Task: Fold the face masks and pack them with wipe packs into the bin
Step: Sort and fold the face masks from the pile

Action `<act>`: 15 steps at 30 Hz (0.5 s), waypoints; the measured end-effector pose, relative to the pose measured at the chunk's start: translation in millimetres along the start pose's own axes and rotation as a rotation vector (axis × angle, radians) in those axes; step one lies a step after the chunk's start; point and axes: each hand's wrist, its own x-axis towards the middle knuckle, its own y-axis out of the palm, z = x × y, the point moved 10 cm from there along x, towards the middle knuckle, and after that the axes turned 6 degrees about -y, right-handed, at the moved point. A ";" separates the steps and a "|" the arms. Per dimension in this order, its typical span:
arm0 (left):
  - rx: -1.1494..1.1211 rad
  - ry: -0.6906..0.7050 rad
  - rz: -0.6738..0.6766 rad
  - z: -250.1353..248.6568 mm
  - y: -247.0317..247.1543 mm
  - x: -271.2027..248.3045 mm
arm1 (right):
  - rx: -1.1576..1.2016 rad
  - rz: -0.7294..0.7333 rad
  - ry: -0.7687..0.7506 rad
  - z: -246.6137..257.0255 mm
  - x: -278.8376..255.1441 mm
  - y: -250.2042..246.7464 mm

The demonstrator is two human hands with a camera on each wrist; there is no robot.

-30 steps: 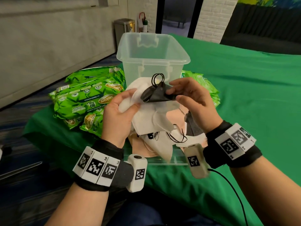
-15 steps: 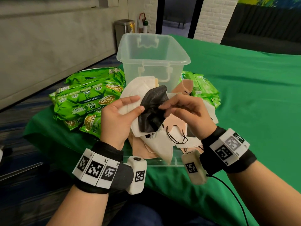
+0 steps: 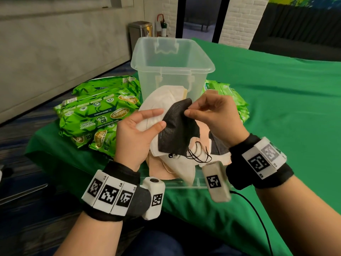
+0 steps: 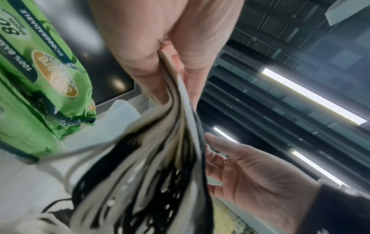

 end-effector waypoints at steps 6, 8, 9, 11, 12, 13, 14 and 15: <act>-0.047 -0.016 0.026 3.2 2.7 0.6 | 0.076 0.049 0.081 -12.2 -2.3 9.6; -0.089 -0.034 0.023 6.1 2.1 1.5 | 0.098 -0.022 0.062 -16.7 -0.9 2.4; -0.108 -0.044 0.022 7.9 1.7 1.8 | 0.102 -0.072 0.056 -18.9 -0.4 -3.3; -0.120 -0.061 0.014 11.7 0.4 2.3 | 0.099 -0.194 0.049 -21.2 -1.6 -16.5; -0.118 -0.063 0.005 12.8 -0.8 2.5 | 0.146 -0.249 0.037 -20.0 -2.7 -22.4; -0.112 -0.056 -0.005 12.1 -1.7 2.4 | 0.236 -0.275 0.011 -16.5 -3.5 -26.0; -0.104 -0.043 -0.017 11.1 -3.3 2.5 | 0.336 -0.246 -0.018 -10.4 -3.1 -24.0; -0.095 -0.025 -0.026 9.2 -4.2 2.8 | 0.412 -0.157 -0.044 -2.7 -1.8 -16.4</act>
